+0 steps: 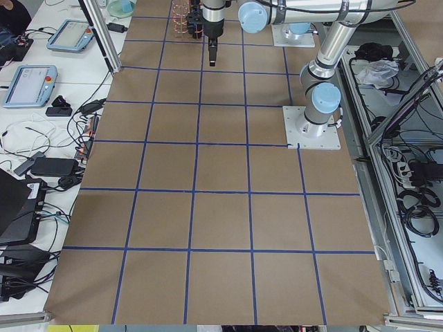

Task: Place wine into wine basket
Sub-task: 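Tilt the held bottle horizontal and align it with an empty rack ring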

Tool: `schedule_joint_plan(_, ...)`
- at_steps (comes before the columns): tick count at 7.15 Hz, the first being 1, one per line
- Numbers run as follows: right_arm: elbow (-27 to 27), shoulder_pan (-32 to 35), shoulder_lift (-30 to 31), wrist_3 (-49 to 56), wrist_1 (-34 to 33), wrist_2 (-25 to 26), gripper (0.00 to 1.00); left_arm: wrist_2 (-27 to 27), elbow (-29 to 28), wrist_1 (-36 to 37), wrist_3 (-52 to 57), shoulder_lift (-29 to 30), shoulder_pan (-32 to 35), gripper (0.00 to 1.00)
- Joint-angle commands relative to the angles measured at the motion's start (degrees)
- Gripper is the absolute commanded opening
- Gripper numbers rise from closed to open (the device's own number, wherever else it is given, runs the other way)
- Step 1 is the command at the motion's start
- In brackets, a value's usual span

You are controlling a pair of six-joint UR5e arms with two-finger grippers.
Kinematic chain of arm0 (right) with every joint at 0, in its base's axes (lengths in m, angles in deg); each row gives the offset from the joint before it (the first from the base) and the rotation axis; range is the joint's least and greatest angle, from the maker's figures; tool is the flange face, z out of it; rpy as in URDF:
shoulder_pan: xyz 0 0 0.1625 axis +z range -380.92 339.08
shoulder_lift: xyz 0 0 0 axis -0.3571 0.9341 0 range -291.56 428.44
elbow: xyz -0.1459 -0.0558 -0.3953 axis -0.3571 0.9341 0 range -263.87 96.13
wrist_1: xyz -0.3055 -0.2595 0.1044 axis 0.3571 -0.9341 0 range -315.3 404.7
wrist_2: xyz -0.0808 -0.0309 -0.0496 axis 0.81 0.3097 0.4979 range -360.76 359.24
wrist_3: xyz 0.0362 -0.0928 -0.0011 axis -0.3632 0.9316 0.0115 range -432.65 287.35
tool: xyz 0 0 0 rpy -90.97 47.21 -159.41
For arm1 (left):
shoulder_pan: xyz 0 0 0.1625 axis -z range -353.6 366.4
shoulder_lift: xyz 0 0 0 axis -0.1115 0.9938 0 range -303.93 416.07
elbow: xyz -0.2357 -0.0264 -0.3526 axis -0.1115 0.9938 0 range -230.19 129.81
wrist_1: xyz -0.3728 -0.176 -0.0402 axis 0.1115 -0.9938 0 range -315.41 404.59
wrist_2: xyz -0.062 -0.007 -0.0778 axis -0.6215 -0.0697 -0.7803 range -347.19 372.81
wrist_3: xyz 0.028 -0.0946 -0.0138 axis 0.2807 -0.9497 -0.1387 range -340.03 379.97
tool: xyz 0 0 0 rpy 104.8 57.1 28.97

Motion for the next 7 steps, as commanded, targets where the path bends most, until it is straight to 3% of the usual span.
schedule_joint_plan(1,1.39,-9.35,-1.58,10.83,0.12,0.45,0.0,0.03,0.66,-0.27,-0.16,-0.73,0.56,1.0)
schedule_joint_plan(4,11.91,-9.2,-13.61,11.64,-1.03,-0.34,0.0,0.2,0.57,-0.19,0.63,-2.05,0.56,1.0)
schedule_joint_plan(7,12.03,-7.89,-15.3,9.54,-3.56,-2.1,0.0,0.12,0.57,-0.19,0.72,-2.31,0.39,1.0)
